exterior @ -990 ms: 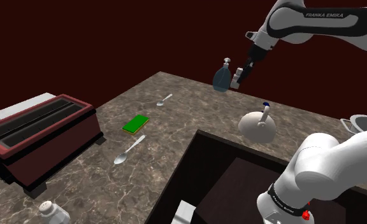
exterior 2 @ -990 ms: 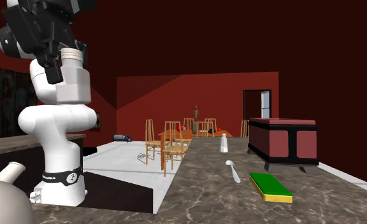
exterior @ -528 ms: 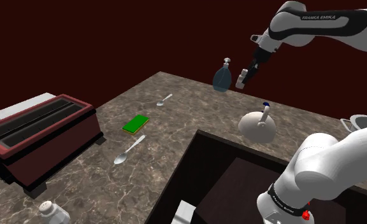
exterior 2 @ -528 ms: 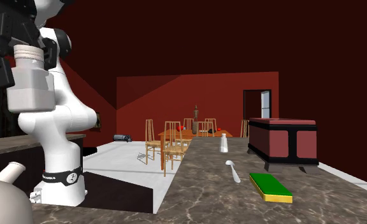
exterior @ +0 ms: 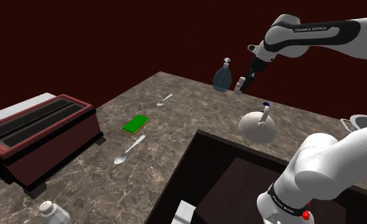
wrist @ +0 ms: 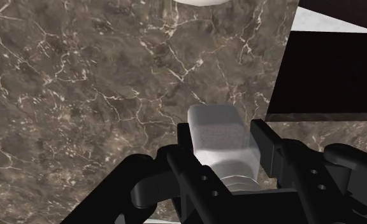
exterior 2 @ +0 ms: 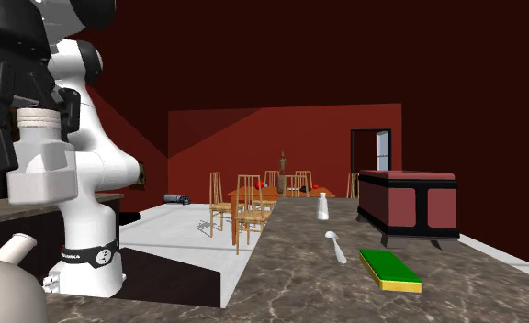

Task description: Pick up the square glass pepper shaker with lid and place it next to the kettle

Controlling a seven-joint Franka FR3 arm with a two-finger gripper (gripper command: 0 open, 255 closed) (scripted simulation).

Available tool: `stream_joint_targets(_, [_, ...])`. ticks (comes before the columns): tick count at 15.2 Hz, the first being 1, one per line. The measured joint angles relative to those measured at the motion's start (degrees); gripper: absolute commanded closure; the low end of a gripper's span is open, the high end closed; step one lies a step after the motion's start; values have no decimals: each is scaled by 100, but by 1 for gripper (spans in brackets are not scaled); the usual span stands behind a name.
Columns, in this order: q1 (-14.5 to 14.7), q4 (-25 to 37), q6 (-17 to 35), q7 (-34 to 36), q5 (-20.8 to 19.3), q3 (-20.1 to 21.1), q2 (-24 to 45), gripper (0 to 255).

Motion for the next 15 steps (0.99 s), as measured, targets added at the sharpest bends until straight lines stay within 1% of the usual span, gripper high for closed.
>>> stream_joint_targets(15, [57,-881,1178,-280,58,-328,326,255])
